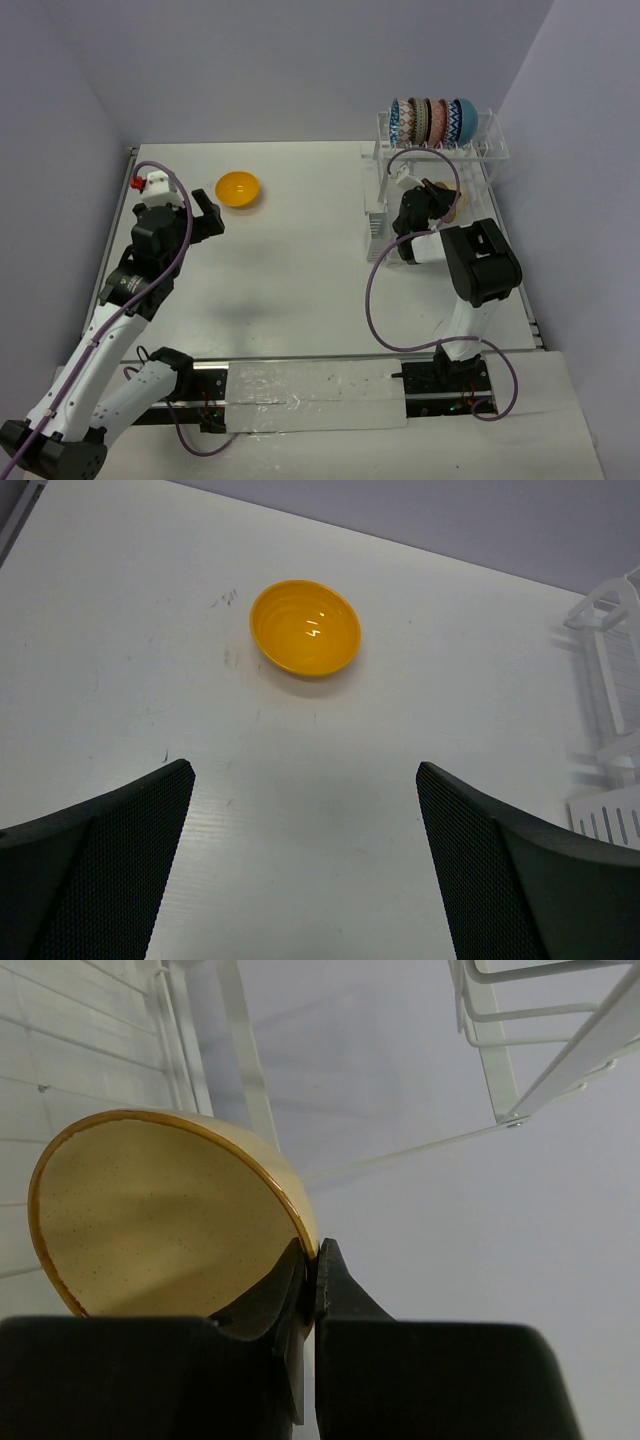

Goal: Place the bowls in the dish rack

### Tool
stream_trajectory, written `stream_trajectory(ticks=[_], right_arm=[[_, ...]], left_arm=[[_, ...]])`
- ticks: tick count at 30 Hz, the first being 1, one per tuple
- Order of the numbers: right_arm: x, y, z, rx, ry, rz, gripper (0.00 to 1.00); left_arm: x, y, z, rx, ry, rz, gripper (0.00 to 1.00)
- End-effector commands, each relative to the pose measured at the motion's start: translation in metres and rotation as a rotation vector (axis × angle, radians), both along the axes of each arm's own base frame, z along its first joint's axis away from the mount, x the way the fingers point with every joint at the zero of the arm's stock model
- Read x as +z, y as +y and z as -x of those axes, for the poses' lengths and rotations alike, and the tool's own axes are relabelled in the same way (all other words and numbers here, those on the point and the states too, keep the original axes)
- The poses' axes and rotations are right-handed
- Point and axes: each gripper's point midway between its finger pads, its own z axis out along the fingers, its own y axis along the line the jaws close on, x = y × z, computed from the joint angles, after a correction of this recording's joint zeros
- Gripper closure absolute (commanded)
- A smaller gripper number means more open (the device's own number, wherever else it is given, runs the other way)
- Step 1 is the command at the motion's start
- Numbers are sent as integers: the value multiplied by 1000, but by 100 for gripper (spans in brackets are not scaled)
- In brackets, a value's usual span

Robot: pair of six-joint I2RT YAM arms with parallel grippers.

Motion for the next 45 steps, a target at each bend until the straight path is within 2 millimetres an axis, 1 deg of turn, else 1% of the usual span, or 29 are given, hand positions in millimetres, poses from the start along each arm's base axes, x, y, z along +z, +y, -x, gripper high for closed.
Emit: stream_trajectory(ticks=[1,2,3,5,9,16,18,19,20,21,22,23,25,27,29,30,31,33,34,36,39,41,42,44,45], right_arm=[[4,-2,1,-13,2,-35,97],[-1,-2,3,-12,27,-36,96],[-1,-1,4,-12,27,-46,94],[-3,0,8,-3,48,-41,91],[1,3,13,3,53,-40,86],[4,10,20,-8,68,-6,83],[4,11,23,-28,69,5,84],[8,10,25,-36,36,3,85],[7,9,28,-52,30,10,91],[9,9,30,-61,37,30,94],[11,8,30,-72,7,28,97],[14,7,31,-80,-8,27,99],[23,5,34,-99,-45,38,99],[31,4,32,-108,-64,54,100],[34,3,29,-120,-62,72,100],[40,0,28,-135,-91,66,100],[39,-1,27,-143,-88,72,100],[46,-2,24,-156,-112,76,100],[44,-5,24,-169,-108,81,100],[49,-8,23,-196,-133,81,100],[40,-9,20,-205,-100,91,100],[30,-8,19,-206,-74,90,99],[29,-8,20,-207,-74,87,99],[24,-5,20,-197,-69,81,96],[18,-3,21,-185,-34,91,94]], left_arm=[[11,1,-1,1,-48,-7,1],[11,2,-1,2,-49,-8,1],[11,2,0,4,-49,-8,1],[12,2,0,3,-52,-8,1],[15,2,1,2,-61,-4,1],[19,4,4,4,-76,-3,1],[20,5,5,7,-82,-2,1],[21,5,6,7,-82,-2,1],[22,5,6,7,-85,-1,1],[23,5,7,9,-90,0,1],[22,5,7,9,-90,0,1],[22,5,7,10,-90,0,1],[23,6,8,10,-94,0,1],[23,7,8,15,-96,-1,1],[23,8,8,19,-96,-3,1],[23,7,8,17,-96,-3,1],[23,7,8,16,-95,-3,1],[23,7,8,19,-95,-4,1],[22,8,8,20,-92,-5,1],[22,8,7,20,-92,-7,1],[21,7,7,17,-88,-8,1],[20,7,7,17,-85,-9,1],[19,7,6,17,-85,-9,1],[20,6,6,17,-85,-9,1],[20,6,6,17,-85,-9,1]])
